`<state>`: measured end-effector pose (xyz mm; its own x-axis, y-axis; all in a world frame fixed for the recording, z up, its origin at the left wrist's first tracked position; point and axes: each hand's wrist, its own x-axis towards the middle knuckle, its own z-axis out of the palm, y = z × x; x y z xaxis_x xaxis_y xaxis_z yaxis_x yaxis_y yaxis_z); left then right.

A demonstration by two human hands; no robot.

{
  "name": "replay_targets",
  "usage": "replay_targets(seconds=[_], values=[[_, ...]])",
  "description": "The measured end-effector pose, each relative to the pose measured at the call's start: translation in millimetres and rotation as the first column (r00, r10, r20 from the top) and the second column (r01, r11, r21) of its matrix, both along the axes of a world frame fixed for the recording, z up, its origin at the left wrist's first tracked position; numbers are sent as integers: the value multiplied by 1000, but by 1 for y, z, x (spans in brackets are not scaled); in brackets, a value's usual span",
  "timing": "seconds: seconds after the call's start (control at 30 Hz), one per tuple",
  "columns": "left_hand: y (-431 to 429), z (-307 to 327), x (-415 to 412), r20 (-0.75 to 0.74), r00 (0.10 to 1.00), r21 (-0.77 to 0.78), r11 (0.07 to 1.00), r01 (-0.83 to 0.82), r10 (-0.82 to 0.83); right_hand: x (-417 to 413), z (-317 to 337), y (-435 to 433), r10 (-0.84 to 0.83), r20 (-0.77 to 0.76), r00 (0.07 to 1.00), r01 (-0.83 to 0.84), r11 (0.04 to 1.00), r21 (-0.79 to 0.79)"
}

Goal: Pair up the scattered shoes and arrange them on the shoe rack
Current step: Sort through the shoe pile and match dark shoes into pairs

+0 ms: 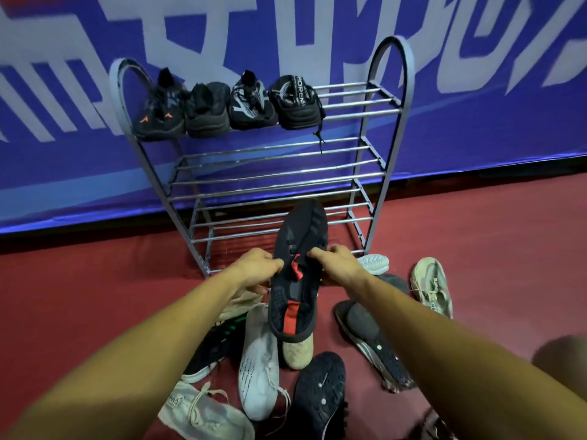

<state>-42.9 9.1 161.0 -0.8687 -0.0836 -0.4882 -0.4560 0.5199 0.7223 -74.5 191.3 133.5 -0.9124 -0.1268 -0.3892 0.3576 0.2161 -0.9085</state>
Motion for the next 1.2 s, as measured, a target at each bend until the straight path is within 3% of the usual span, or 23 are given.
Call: replay_targets(seconds=[0.23,0.37,0.57,0.73,1.2], values=[[27,53,-22,-227,970,178,983,-42,82,-22,58,21,-197,-213,957,175,977,-117],[38,73,-29,-220,972,430,902,23,80,-43,95,36,-253,-277,927,222,965,-140],[56,86,-35,-176,984,540,836,102,-6,-72,150,62,-250,-341,906,225,968,-113],[76,109,-58,-189,971,600,800,-2,144,-79,168,72,-200,-344,918,102,954,-282],[124,150,-127,-82,906,729,645,-230,415,-94,157,74,-317,-227,921,245,923,-298]])
